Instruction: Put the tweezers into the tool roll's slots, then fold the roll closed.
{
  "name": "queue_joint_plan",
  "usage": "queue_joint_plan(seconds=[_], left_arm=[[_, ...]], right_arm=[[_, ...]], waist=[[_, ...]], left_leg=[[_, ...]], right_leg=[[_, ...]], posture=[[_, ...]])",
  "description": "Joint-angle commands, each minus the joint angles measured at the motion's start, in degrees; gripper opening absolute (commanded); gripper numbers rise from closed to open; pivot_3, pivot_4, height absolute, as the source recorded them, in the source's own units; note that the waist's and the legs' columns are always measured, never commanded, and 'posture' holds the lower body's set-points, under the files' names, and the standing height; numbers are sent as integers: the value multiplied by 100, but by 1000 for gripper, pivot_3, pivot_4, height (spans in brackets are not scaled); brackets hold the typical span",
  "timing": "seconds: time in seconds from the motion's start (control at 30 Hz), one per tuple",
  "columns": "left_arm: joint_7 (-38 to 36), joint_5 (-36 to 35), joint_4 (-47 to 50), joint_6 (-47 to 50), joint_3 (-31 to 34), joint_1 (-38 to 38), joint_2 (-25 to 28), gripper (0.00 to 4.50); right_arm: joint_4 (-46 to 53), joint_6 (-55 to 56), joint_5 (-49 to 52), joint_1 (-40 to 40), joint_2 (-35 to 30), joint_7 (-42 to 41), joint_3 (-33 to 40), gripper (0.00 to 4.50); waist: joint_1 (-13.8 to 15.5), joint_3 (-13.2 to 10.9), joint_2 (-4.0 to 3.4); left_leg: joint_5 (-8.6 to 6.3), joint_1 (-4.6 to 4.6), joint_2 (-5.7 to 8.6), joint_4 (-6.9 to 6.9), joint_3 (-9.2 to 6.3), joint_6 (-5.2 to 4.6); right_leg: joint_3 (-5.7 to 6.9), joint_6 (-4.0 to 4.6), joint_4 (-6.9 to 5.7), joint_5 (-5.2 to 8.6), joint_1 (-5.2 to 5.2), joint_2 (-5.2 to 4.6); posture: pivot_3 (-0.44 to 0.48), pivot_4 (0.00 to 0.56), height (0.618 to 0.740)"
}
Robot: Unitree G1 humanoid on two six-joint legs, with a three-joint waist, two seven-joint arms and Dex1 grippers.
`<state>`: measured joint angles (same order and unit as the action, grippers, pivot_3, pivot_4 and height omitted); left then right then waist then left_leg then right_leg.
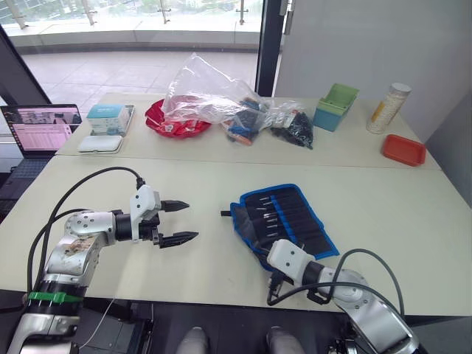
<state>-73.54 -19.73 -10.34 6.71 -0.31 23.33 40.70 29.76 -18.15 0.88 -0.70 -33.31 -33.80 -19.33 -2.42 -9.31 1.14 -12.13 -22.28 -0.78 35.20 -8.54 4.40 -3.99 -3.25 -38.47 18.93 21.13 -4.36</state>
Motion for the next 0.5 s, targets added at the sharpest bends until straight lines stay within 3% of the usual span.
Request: queue_joint_plan(seconds=[0.03, 0.3, 0.5], left_arm=[[-610, 337, -960, -1096, -304, 746, -184, 4500], [-1511, 1287, -4084, -3458, -1060, 2841, -1198, 4500], [-1359, 1778, -5503, -4066, -1163, 3737, -1822, 4500]], right_arm=[[426, 280, 289, -178, -151, -269, 327, 110], [578, 268, 246, -436, -235, -311, 585, 110], [618, 137, 114, -403, -148, -200, 539, 110]], waist=[[-8, -1, 2], [-20, -8, 15], [-41, -12, 21]], left_leg=[[0, 0, -1, 1, 0, 0], [0, -12, 7, 19, -1, -1], [-2, -20, 6, 45, -1, -6]], right_leg=[[0, 0, 0, 0, 0, 1], [1, -1, -1, 0, -2, -2], [0, -3, -6, 0, -1, 0]], posture=[[0, 150, 740], [0, 150, 740], [0, 150, 740]])
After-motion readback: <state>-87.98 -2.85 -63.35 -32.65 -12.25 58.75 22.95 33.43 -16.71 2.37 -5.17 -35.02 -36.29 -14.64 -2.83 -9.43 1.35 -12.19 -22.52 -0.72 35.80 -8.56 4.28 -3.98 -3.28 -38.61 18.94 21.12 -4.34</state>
